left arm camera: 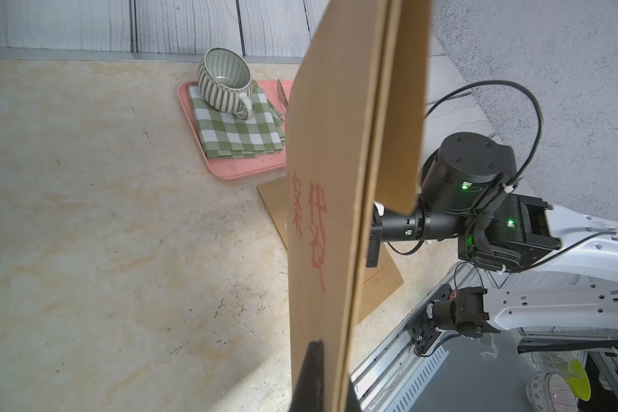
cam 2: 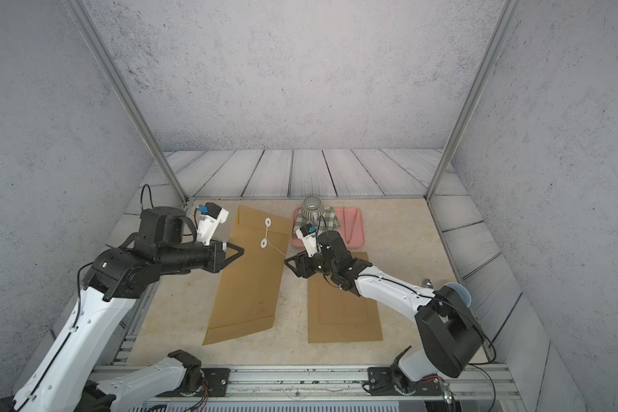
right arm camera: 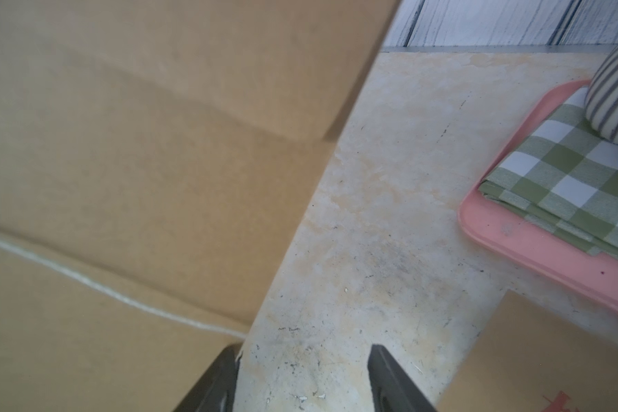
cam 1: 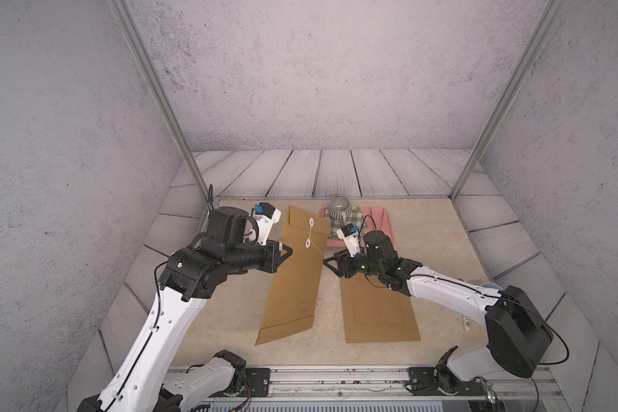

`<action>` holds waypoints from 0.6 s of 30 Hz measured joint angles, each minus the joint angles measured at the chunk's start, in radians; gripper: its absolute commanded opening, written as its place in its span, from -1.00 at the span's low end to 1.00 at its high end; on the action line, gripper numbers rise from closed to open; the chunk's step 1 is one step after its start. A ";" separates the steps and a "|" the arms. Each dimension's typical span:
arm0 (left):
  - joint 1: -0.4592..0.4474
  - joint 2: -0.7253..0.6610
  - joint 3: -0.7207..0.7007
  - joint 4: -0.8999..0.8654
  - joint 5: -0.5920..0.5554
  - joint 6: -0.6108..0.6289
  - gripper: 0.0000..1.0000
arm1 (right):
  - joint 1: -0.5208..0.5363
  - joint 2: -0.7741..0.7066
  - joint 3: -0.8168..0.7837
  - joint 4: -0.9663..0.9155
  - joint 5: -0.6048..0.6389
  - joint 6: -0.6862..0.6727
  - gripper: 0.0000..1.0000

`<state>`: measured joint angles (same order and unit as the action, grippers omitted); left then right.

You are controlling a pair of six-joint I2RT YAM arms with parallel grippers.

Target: Open the file bag

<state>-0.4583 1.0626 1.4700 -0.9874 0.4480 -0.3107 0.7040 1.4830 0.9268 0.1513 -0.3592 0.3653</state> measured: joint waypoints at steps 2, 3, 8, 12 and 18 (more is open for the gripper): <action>0.000 0.000 0.000 0.000 0.000 0.000 -1.00 | 0.000 0.011 0.002 0.011 -0.004 -0.001 0.11; 0.000 0.000 0.000 0.000 0.000 0.000 -1.00 | 0.000 0.016 0.002 0.013 -0.005 -0.001 0.09; 0.000 0.000 0.000 0.000 0.000 0.000 -1.00 | 0.005 0.048 0.002 0.018 -0.005 -0.002 0.02; 0.000 0.000 0.000 0.000 0.001 0.000 -1.00 | 0.010 0.063 0.002 0.017 -0.002 -0.003 0.18; 0.000 0.000 0.000 0.000 0.000 0.000 -1.00 | 0.021 0.064 0.002 0.018 0.005 -0.006 -0.03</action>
<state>-0.4583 1.0626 1.4700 -0.9874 0.4484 -0.3107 0.7254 1.5467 0.9283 0.1688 -0.3538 0.3595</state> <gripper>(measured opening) 0.050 0.543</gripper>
